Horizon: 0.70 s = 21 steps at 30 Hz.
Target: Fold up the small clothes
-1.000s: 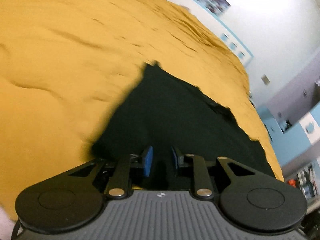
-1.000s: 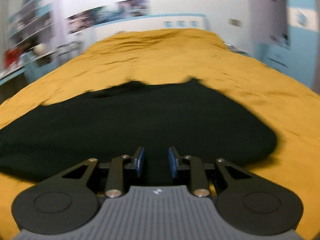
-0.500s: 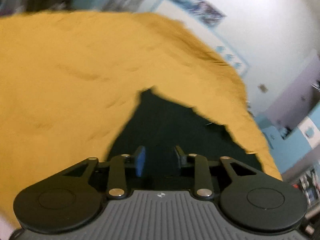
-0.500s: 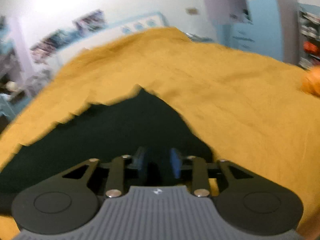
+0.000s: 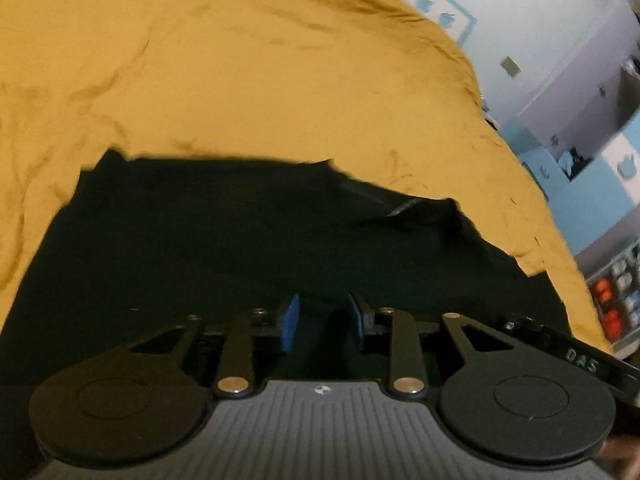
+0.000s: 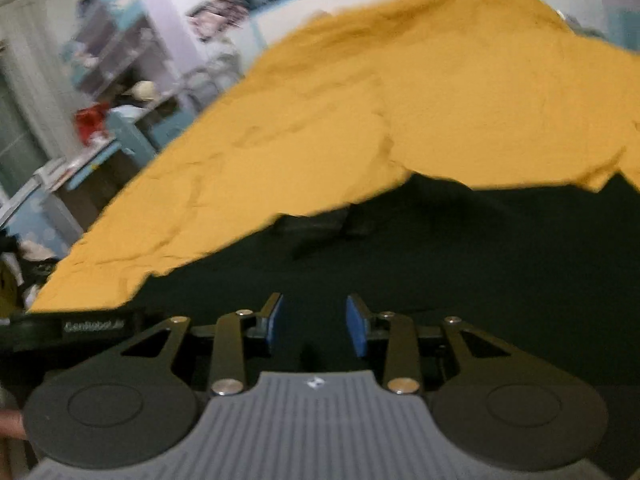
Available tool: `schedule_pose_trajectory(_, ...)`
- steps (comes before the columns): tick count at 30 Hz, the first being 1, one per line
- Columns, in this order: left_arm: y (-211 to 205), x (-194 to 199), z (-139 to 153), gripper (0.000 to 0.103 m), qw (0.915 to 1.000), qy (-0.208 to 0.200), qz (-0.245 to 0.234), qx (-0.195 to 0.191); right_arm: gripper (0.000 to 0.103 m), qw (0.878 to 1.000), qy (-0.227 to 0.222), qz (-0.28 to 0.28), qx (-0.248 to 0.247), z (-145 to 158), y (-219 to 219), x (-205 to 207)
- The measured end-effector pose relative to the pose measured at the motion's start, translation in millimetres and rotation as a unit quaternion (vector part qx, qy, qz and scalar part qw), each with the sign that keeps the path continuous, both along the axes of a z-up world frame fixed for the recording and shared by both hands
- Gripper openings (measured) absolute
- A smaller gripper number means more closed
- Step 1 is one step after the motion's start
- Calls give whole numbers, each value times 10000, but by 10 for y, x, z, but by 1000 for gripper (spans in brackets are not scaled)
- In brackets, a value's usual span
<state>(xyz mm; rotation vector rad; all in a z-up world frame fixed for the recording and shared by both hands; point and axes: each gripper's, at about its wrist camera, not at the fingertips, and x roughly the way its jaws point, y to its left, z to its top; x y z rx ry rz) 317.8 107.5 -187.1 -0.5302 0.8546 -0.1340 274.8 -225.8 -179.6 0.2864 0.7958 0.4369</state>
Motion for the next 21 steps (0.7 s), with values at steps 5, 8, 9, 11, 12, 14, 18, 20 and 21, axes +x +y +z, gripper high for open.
schedule_pose_trajectory(5,334,1,22,29,9997,-122,181,119,28,9971,168,-700,-226,-221,-619,345)
schedule_pose_trajectory(8,588,-2,53,28,9985,-66,523,162,28,9911,123,-1278,-340,-194,-1084,426)
schedule_pose_trajectory(9,687,-24,46,28,9977,-30,659,143,28,9879,103,-1494,-400,-185,-1225,444)
schedule_pose_trajectory(11,825,-72,17,28,9962,-2,864,136,25,9835,123,-1776,-321,-206,-1503,512)
schedule_pose_trajectory(12,869,-89,0,27,9956,9,925,135,22,9813,167,-1899,-251,-236,-1616,515)
schedule_pose_trajectory(14,915,-120,-34,25,9953,85,947,184,17,9786,307,-2034,17,-289,-1758,551)
schedule_pose_trajectory(18,855,-192,139,29,9960,24,859,235,20,9764,367,-2123,-138,-273,-1680,579)
schedule_pose_trajectory(20,821,-408,293,36,9968,-191,758,157,39,9747,292,-2206,-184,-153,-1505,562)
schedule_pose_trajectory(21,786,-492,350,43,9973,-262,679,81,39,9761,206,-2162,-117,-83,-1407,524)
